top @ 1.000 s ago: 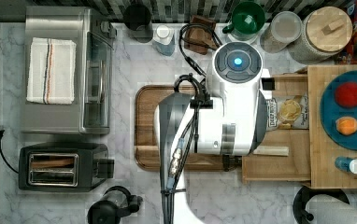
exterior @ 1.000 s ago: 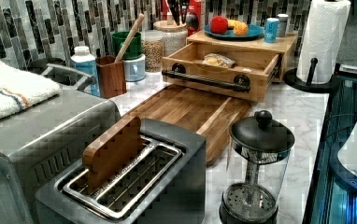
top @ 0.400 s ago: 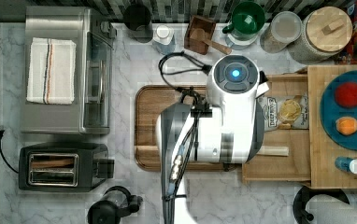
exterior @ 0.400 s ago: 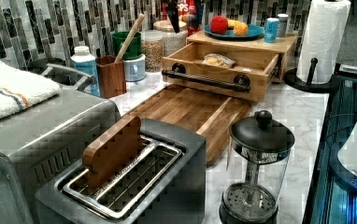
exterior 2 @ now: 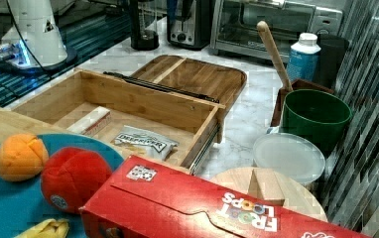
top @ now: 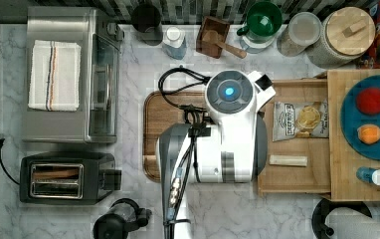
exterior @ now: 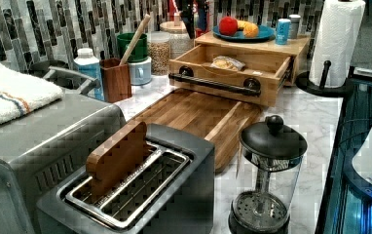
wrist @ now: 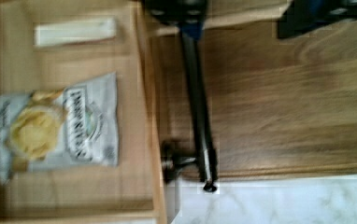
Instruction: Close the drawer.
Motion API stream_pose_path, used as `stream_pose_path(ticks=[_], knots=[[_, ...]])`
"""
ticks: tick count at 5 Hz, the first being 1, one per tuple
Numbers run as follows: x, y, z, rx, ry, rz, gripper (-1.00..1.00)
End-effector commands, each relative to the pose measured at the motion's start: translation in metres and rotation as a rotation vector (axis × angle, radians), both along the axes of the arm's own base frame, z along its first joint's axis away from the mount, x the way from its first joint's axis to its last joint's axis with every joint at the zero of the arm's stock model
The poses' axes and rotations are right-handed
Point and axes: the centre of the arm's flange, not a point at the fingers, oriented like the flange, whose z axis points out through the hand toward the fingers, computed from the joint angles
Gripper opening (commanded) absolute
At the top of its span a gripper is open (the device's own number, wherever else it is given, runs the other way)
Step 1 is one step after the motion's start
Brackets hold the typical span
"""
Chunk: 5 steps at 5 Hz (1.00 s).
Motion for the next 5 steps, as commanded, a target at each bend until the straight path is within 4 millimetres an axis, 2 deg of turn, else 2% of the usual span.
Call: stream_pose_path(ticks=[1,2,3,5], knots=[[-0.012,0.066,-0.030,-0.048,0.035,0.202,-1.00],[-0.023,0.072,-0.054,-0.045,-0.014,0.220,-1.00],[-0.029,0.063,-0.086,-0.028,-0.016,0.233,-1.00],[-0.029,0.037,-0.133,0.060,0.034,0.241,-1.00]])
